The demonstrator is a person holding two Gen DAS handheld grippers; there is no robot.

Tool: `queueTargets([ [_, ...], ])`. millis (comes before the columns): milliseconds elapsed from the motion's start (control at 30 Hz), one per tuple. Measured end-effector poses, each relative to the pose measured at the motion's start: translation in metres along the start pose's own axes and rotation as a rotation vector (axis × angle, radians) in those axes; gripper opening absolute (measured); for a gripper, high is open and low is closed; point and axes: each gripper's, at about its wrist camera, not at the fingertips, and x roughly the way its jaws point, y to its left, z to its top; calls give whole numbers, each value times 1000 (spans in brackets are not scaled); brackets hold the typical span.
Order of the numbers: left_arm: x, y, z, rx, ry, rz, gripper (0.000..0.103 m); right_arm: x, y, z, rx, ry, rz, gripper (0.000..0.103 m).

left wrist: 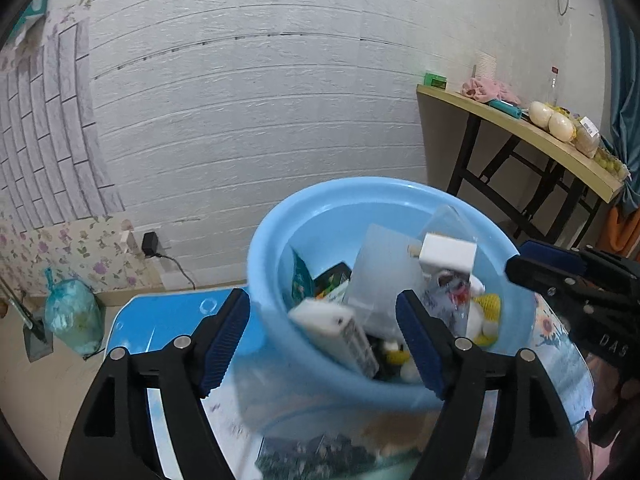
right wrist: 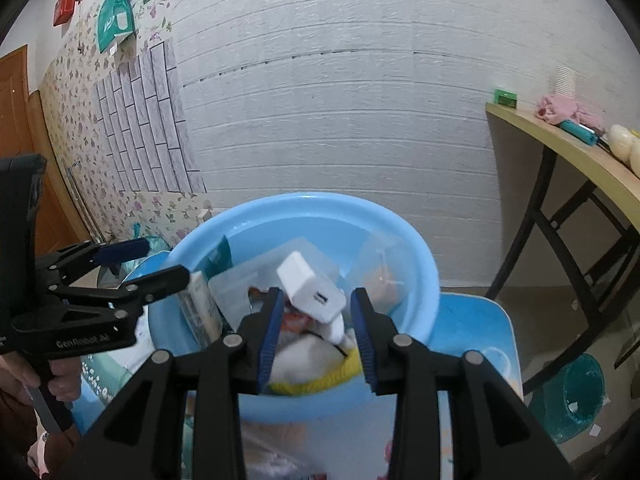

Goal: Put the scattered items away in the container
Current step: 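Move the left gripper to the cotton swab bag while the right reaches the glass bottle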

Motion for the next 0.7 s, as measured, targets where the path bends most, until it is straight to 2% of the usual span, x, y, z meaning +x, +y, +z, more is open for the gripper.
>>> queueTargets([
  [300,-35,7,-37,-39,11,35,89,-32,-6,-29,36,11,-29,36],
  [433,-45,8,-57,-67,40,29,91,-41,-5,-45,52,34,-38,59],
  [600,-50,4,-81,-80,81,15,94,-46,0,-68,47,72,-35,70],
  [700,-50,-1,-96,-82,115,5,94,-49,2,-83,43,89,-31,73],
])
